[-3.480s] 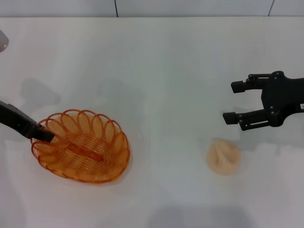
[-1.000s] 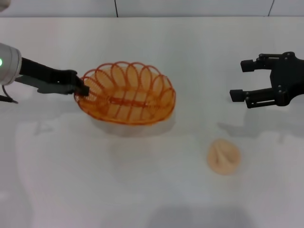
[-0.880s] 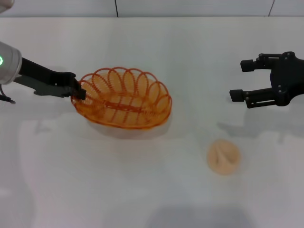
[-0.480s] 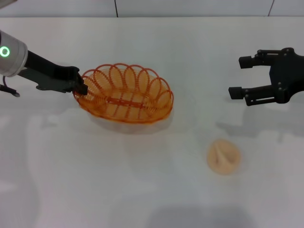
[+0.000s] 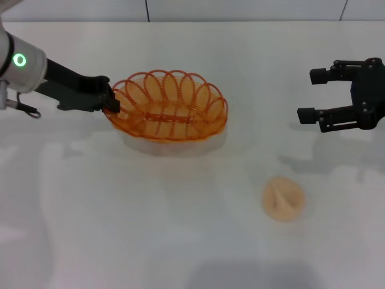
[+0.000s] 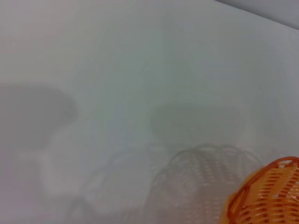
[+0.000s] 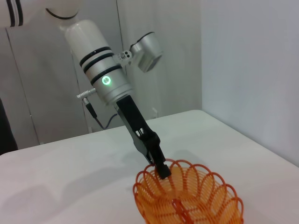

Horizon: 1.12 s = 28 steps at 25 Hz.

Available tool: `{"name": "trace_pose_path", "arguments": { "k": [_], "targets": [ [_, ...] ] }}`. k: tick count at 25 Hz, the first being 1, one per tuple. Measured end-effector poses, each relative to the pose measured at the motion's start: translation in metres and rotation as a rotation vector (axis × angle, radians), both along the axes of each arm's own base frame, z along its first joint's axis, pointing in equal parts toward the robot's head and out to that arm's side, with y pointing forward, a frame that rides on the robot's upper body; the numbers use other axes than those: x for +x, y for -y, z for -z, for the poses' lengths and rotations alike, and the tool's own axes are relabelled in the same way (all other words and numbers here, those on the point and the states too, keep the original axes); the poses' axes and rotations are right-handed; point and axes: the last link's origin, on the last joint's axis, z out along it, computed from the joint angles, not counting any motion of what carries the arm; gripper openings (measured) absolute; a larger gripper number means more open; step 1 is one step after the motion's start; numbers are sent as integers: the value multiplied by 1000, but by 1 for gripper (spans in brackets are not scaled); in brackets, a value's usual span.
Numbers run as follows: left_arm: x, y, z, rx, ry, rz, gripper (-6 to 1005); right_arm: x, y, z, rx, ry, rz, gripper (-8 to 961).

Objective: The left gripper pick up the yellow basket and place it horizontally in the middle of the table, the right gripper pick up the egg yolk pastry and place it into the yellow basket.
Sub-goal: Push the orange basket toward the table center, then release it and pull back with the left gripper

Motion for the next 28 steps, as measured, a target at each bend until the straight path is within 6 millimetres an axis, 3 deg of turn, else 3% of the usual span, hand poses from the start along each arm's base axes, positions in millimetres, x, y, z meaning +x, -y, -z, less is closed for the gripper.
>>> {"name": "trace_pose_path", "arguments": {
  "k": [16, 28],
  "targets": [
    [4, 4, 33, -28, 63, -29, 77, -1, 2, 0, -16, 2, -8, 841],
    [-2, 9, 43, -40, 66, -50, 76, 0, 5, 1, -27, 2, -22, 842]
  ]
}}
